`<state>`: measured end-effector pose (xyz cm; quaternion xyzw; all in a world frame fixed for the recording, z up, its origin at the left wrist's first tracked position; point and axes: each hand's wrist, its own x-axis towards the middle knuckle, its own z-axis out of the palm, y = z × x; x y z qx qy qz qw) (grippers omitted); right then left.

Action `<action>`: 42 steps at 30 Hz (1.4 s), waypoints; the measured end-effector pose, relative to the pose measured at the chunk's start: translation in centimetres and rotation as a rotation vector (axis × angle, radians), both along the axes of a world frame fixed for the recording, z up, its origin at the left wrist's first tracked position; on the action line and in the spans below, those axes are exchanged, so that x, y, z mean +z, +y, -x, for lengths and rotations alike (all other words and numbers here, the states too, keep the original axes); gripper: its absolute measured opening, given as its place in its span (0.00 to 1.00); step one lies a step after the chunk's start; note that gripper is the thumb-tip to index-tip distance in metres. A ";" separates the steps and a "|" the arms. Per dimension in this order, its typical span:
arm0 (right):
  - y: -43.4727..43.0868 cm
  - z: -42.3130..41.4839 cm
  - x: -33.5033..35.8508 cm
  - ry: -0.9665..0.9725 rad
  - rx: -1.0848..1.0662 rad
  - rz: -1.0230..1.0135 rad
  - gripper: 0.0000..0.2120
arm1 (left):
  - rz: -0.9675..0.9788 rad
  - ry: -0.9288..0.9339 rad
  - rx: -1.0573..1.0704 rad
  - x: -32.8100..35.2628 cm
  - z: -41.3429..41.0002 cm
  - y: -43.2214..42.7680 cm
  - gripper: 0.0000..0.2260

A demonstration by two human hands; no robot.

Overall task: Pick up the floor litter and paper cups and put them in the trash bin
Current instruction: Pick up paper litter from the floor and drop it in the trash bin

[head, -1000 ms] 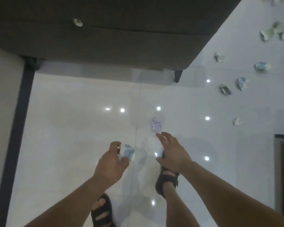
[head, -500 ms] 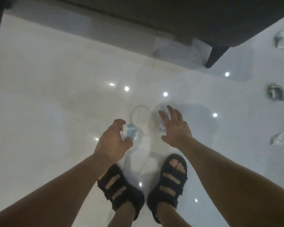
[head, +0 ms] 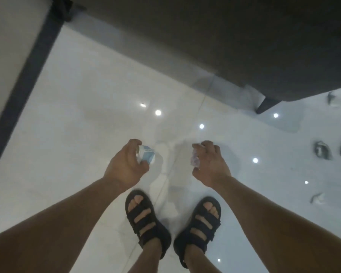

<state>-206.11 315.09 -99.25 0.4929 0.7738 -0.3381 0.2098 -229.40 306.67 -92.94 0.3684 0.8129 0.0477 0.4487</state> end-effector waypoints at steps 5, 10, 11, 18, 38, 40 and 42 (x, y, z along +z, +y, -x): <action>2.9 4.5 14.0 0.111 -0.002 -0.051 0.35 | -0.098 -0.009 0.079 12.9 2.7 1.9 0.25; 4.2 9.3 29.0 0.203 0.077 -0.121 0.35 | -0.173 0.032 0.244 26.8 6.0 0.8 0.23; 4.1 10.0 31.8 0.218 0.086 -0.131 0.35 | -0.200 0.053 0.267 29.5 6.5 0.0 0.24; 2.1 14.0 48.8 0.341 0.278 -0.208 0.33 | -0.318 0.206 0.459 45.7 7.0 -7.1 0.23; -23.6 18.7 67.6 0.565 1.221 -0.223 0.33 | -0.376 0.539 1.202 62.5 -6.8 -38.1 0.22; -28.1 19.1 68.3 0.594 1.297 -0.231 0.33 | -0.376 0.555 1.283 62.7 -8.1 -42.5 0.23; -33.0 19.5 69.1 0.611 1.368 -0.223 0.34 | -0.378 0.577 1.354 62.8 -9.4 -47.0 0.24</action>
